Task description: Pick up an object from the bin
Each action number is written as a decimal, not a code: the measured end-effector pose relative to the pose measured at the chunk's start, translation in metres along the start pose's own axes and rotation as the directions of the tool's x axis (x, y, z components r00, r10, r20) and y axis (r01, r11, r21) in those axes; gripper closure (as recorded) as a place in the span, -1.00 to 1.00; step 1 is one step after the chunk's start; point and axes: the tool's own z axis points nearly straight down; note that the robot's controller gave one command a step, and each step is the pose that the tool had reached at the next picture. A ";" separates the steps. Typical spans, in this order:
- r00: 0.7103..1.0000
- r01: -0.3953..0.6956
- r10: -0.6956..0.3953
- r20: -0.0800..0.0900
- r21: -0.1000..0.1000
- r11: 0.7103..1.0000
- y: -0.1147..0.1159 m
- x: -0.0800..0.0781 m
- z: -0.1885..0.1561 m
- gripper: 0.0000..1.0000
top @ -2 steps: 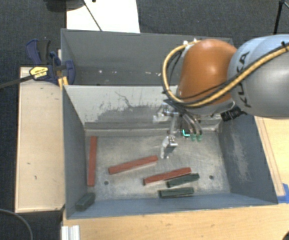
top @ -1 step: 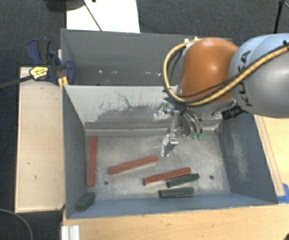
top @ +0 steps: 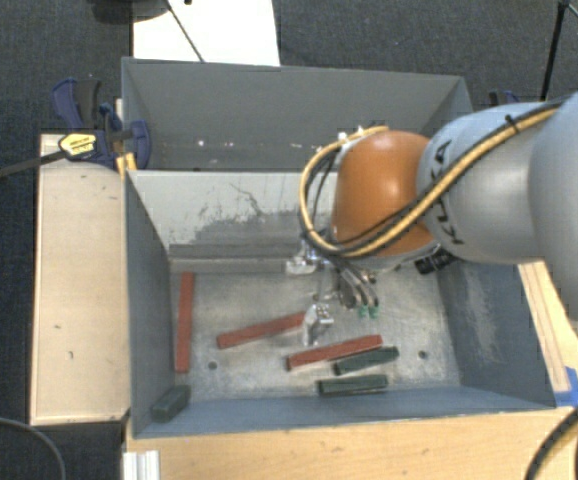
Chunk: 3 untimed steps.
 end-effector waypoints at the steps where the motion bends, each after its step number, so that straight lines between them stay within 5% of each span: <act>1: 1.000 0.004 -0.004 0.000 -0.001 1.000 0.004 0.003 0.043 -1.00; 2: 0.981 0.194 -0.194 -0.005 -0.001 0.981 0.022 -0.007 0.008 -1.00; 3: 0.999 0.050 -0.050 -0.003 0.000 0.999 0.010 -0.001 0.027 -1.00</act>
Offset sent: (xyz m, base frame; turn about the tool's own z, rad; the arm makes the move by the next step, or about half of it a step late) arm 0.0084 0.0258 0.0000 -0.2058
